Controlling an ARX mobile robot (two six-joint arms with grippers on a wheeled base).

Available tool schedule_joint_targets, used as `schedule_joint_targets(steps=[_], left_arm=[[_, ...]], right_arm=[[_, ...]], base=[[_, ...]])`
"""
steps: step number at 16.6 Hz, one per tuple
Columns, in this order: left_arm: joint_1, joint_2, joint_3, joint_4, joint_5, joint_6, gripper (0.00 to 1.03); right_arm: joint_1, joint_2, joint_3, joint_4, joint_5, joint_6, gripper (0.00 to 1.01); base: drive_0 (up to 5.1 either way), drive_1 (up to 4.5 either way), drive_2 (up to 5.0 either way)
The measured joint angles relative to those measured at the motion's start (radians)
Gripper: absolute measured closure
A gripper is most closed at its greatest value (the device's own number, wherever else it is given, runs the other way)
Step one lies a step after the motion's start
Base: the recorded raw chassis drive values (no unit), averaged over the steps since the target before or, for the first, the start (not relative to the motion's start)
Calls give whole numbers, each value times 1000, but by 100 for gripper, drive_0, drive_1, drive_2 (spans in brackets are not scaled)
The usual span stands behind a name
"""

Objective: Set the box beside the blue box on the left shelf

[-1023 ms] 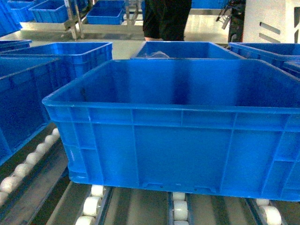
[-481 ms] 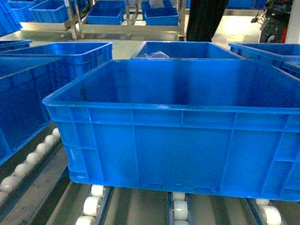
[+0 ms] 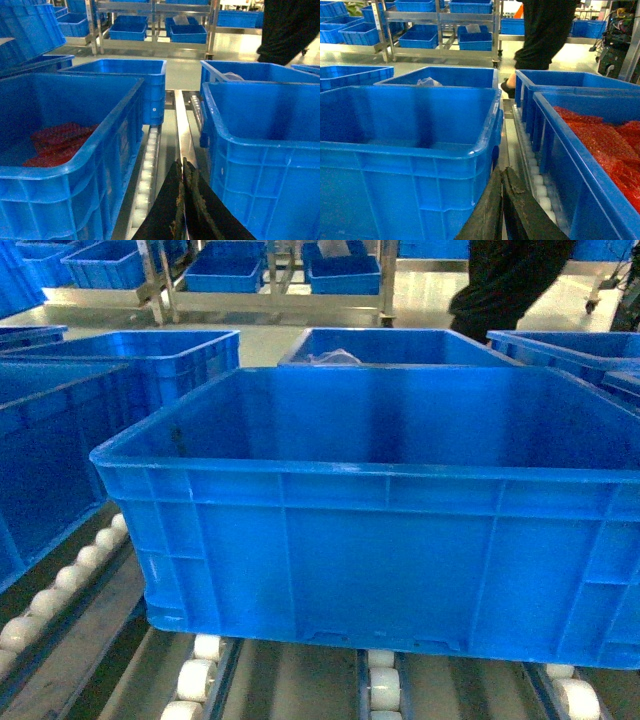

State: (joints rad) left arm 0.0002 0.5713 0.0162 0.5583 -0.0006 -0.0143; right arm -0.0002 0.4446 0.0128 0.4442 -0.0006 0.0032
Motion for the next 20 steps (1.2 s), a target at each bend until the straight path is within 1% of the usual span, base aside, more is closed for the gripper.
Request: schedule_joint_targets(steps=[3, 7, 12, 14, 15, 16, 17, 18, 19, 20], left_arm=[[0, -109, 0, -100, 0, 0, 100], [0, -217, 0, -205, 0, 0, 100], [0, -292, 0, -278, 0, 0, 100], [0, -340, 0, -325, 0, 0, 100], [0, -358, 0, -344, 0, 0, 100], [0, -375, 0, -365, -1, 0, 100], [0, -391, 0, -377, 1, 0, 100], [0, -414, 0, -409, 0, 0, 100], [0, -520, 0, -559, 5, 1, 100], [0, -560, 0, -544, 2, 1, 100]], right_arm=[[0, -85, 0, -84, 0, 0, 100], [0, -171, 0, -169, 0, 0, 100], [0, -228, 0, -227, 0, 0, 100], [0, -262, 0, -261, 0, 0, 100], [0, -286, 0, -294, 0, 0, 100], [0, -393, 0, -446, -2, -1, 100], [0, -438, 2, -429, -2, -1, 100], [0, -439, 0, -452, -1, -1, 100], [0, -439, 0, -454, 0, -1, 100], [0, -439, 0, -446, 0, -1, 100]], base=[[0, 0, 0], [0, 0, 0], [0, 0, 0], [0, 0, 0], [0, 0, 0], [0, 0, 0], [0, 0, 0], [0, 0, 0], [0, 0, 0], [0, 0, 0]])
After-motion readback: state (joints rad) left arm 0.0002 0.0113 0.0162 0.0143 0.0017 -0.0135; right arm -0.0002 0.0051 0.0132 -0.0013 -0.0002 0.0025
